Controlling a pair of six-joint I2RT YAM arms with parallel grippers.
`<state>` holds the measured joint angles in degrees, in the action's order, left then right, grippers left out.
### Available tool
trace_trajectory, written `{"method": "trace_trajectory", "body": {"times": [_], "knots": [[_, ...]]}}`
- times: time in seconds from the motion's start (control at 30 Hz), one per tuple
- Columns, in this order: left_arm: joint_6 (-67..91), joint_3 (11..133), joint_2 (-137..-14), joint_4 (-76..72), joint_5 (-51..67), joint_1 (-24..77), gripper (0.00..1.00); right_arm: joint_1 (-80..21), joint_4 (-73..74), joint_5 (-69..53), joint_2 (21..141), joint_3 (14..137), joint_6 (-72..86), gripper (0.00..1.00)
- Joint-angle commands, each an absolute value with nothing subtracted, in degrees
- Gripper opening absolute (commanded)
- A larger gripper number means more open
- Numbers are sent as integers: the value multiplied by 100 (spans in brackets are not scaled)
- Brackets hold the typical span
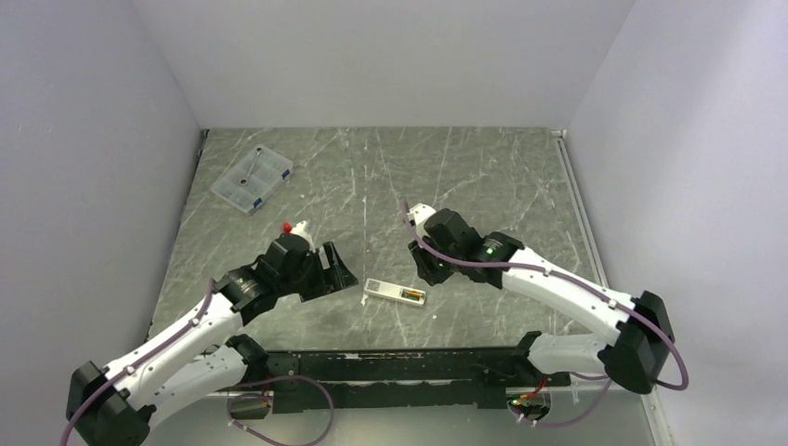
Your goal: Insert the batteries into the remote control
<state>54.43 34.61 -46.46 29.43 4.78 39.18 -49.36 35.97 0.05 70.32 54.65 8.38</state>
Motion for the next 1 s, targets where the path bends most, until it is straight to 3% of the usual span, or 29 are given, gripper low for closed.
{"method": "trace_trajectory", "body": {"times": [0.0, 0.33, 0.6, 0.97], "knots": [[5228, 3571, -5022, 2527, 404, 3886, 82, -4931, 3016, 304, 6461, 5002, 1955, 27], [4879, 3622, -6165, 1861, 579, 3865, 74, -4832, 2678, 793, 5478, 4176, 3387, 31], [4513, 3892, -7239, 1333, 965, 3867, 62, -4791, 2584, 643, 5402, 3949, 3731, 31], [4306, 4020, -7981, 868, 1035, 3867, 52, -4742, 2214, 338, 5380, 3579, 4214, 31]]}}
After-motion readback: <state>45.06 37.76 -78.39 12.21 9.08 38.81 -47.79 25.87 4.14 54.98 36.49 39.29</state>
